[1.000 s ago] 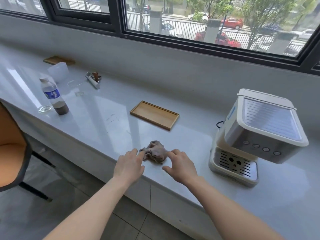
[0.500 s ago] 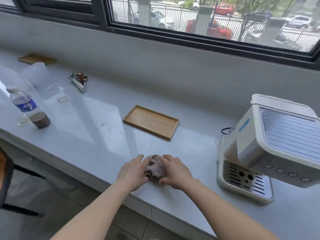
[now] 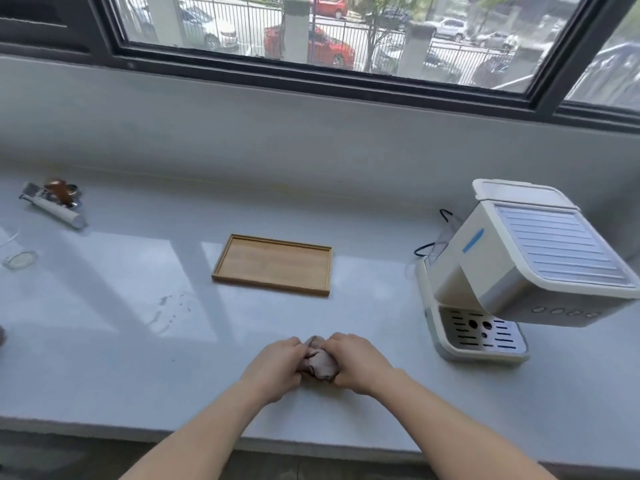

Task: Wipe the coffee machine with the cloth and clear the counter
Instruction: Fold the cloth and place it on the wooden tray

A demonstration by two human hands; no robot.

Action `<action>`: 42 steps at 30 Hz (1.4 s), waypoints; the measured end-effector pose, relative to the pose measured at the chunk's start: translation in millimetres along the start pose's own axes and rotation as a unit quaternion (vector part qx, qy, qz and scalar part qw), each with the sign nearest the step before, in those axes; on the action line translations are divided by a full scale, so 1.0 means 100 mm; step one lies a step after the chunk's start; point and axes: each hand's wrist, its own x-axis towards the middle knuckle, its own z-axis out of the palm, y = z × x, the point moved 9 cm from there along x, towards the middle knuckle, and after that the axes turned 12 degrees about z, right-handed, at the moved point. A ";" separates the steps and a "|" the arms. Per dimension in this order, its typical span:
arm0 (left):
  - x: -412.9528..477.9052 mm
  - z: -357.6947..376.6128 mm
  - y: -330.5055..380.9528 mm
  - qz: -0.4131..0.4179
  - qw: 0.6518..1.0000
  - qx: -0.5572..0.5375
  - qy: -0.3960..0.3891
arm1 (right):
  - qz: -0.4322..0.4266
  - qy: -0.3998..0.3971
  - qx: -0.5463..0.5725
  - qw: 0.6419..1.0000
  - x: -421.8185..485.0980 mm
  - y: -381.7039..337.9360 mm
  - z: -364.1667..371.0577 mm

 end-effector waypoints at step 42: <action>1.00 -1.51 -1.13 0.038 0.994 0.067 0.076 | 0.053 0.103 0.083 0.990 1.50 -0.33 -1.19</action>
